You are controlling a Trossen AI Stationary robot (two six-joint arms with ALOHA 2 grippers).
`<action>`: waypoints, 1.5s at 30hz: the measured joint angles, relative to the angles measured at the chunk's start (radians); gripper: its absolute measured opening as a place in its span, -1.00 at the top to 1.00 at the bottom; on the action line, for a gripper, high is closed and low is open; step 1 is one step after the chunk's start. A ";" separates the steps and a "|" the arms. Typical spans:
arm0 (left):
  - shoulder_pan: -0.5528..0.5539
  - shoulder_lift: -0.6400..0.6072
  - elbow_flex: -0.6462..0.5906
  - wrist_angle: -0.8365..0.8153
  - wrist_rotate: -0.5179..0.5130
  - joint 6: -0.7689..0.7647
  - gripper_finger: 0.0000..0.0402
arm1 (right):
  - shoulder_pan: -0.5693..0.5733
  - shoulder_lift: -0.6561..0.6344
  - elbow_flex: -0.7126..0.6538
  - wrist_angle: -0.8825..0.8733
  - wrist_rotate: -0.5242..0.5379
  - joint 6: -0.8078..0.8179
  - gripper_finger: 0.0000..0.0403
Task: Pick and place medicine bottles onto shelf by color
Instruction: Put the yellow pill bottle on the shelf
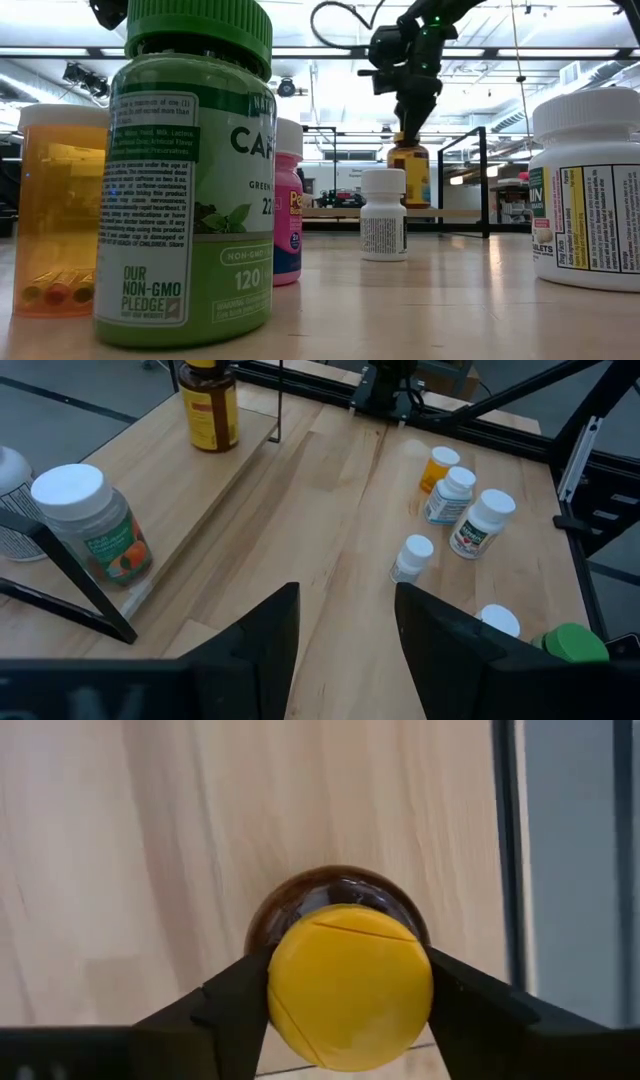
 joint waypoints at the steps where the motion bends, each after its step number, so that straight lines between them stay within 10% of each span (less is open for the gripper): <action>1: 0.000 0.000 0.000 0.000 0.000 0.000 0.14 | 0.000 0.000 0.000 -0.002 0.001 0.055 -0.15; 16: 0.000 0.000 0.000 0.000 0.000 0.007 0.14 | 0.003 0.002 -0.001 0.020 0.036 0.995 -0.26; 45: 0.000 0.000 0.000 0.000 0.002 0.008 0.13 | 0.068 0.003 0.015 -0.038 0.175 1.034 -0.67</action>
